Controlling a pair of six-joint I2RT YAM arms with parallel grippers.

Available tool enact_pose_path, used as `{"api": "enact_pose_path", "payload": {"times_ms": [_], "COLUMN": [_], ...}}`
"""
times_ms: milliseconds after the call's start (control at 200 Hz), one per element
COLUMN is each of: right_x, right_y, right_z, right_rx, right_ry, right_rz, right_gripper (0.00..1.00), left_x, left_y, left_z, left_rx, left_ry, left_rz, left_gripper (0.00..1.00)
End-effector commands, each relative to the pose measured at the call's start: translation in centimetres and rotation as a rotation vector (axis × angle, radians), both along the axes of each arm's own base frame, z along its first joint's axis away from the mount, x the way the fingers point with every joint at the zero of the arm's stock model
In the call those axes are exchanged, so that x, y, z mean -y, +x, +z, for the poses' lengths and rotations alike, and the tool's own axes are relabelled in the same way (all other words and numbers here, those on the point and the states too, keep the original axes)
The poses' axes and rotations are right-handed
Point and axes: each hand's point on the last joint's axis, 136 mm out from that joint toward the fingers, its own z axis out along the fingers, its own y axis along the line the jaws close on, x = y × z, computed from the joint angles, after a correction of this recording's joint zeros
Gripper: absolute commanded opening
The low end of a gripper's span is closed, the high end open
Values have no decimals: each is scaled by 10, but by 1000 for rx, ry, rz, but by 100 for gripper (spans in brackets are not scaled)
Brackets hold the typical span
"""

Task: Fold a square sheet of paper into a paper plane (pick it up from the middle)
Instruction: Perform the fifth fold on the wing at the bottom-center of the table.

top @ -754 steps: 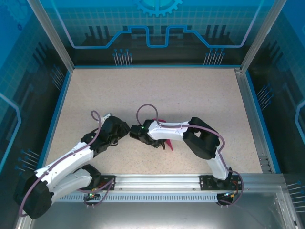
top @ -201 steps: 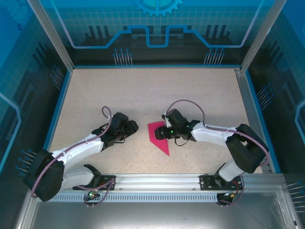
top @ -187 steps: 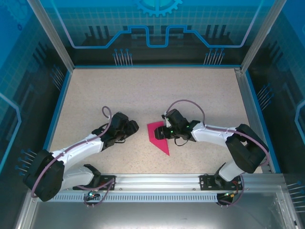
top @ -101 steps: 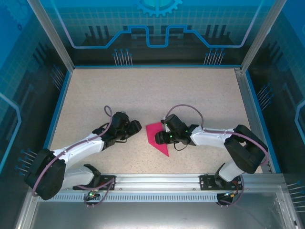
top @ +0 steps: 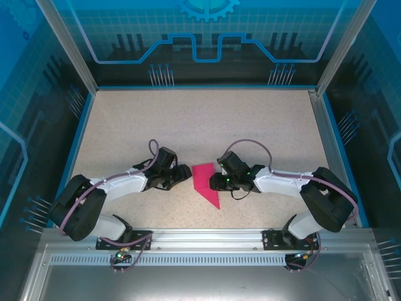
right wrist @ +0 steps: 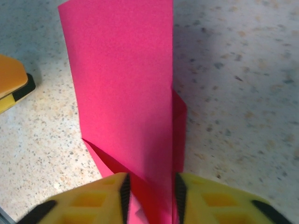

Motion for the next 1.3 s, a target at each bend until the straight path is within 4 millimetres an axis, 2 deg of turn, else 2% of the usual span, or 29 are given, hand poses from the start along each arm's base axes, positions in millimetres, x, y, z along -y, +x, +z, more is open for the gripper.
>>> {"api": "enact_pose_path", "payload": {"times_ms": [0, 60, 130, 265, 355, 470, 535, 795, 1000, 1150, 1296], "right_x": [29, 44, 44, 16, 2, -8, -8, -21, -8, 11, 22], "right_y": [3, 5, 6, 1, -2, -4, -6, -19, -14, -9, -14], "right_z": [1, -2, 3, 30, 44, 49, 43, 29, -4, -28, -48], "right_rx": [-9, -30, -24, 15, 13, 8, -21, -101, -128, -160, -201], "right_ry": [-96, -139, -101, 95, 192, 251, 231, 266, 187, 129, 127], "right_rz": [-79, -103, -79, 13, 43, 71, 87, 176, 130, 70, 42], "right_gripper": [40, 43, 43, 38, 29, 25, 20, 20, 21, 21, 21], "left_x": [18, 24, 29, 31, 35, 41, 45, 57, 62, 67, 73], "left_y": [7, 8, 8, 5, 4, 6, 8, 6, -1, -5, -7], "left_z": [4, 4, 2, -1, -2, -1, 2, 8, 10, 11, 10], "left_rx": [-14, -26, -36, -39, -36, -22, -15, 4, 11, 14, 17], "left_ry": [-67, -84, -85, -60, -81, -91, -97, -113, -124, -133, -132], "left_rz": [-45, -61, -77, -92, -98, -120, -127, -161, -188, -214, -233], "left_gripper": [62, 62, 62, 62, 62, 62, 62, 63, 63, 63, 63]}}
